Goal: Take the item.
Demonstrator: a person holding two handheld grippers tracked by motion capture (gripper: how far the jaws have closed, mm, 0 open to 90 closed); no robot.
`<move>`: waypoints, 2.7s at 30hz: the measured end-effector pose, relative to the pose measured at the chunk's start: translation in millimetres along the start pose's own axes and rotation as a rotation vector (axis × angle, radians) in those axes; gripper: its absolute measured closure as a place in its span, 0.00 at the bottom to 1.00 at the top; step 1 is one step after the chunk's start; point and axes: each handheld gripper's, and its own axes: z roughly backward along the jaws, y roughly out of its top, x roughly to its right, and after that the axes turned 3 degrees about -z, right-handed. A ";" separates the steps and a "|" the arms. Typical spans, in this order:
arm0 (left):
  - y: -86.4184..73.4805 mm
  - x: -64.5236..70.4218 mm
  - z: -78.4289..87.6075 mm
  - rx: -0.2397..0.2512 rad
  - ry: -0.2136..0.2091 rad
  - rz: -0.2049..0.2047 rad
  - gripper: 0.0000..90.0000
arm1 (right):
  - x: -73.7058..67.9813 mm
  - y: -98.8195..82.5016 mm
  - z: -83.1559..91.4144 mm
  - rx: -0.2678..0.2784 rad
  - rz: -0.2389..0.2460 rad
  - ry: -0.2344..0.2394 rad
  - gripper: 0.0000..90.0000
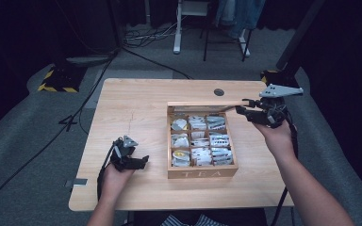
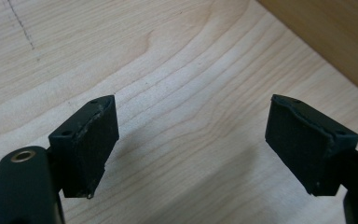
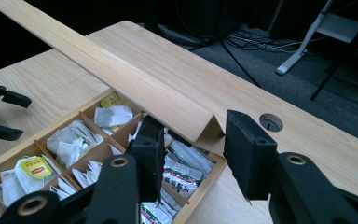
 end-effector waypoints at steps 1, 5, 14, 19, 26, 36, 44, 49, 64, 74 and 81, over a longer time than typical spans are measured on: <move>1.5 1.3 4.2 0.009 -0.015 -0.002 0.20 | 0.0 -0.6 -0.7 0.005 -0.002 0.000 0.64; 5.2 2.0 9.3 0.013 -0.048 0.003 0.20 | -0.7 -2.1 -0.5 0.012 -0.003 -0.002 0.64; 16.1 6.7 27.4 0.017 -0.095 -0.016 0.21 | -0.8 -5.0 -0.7 0.024 -0.004 0.002 0.64; 25.0 14.3 41.3 0.039 -0.109 -0.045 0.21 | -1.5 -6.6 -1.0 0.026 -0.005 0.002 0.64; 40.6 28.4 61.3 0.094 -0.141 -0.082 0.22 | -1.7 -6.5 -1.3 0.029 -0.006 -0.001 0.64; 64.0 49.6 69.7 0.131 -0.197 -0.135 0.23 | -3.3 -5.5 -1.5 0.025 -0.001 -0.012 0.63; 85.4 69.0 67.8 0.147 -0.247 -0.169 0.24 | -3.1 -5.5 -1.6 0.026 0.000 -0.013 0.63; 95.7 79.2 58.7 0.140 -0.278 -0.169 0.25 | -3.6 -6.6 -1.3 0.029 -0.003 -0.014 0.63; 123.0 117.3 38.0 0.165 -0.347 -0.229 0.26 | -3.4 -6.7 -1.2 0.028 -0.002 -0.011 0.63; 136.0 135.2 26.4 0.203 -0.395 -0.240 0.26 | -2.9 -6.2 -1.3 0.027 -0.002 -0.009 0.63; 139.5 148.9 6.7 0.214 -0.489 -0.220 0.30 | -2.7 -6.2 -1.2 0.026 -0.001 -0.007 0.63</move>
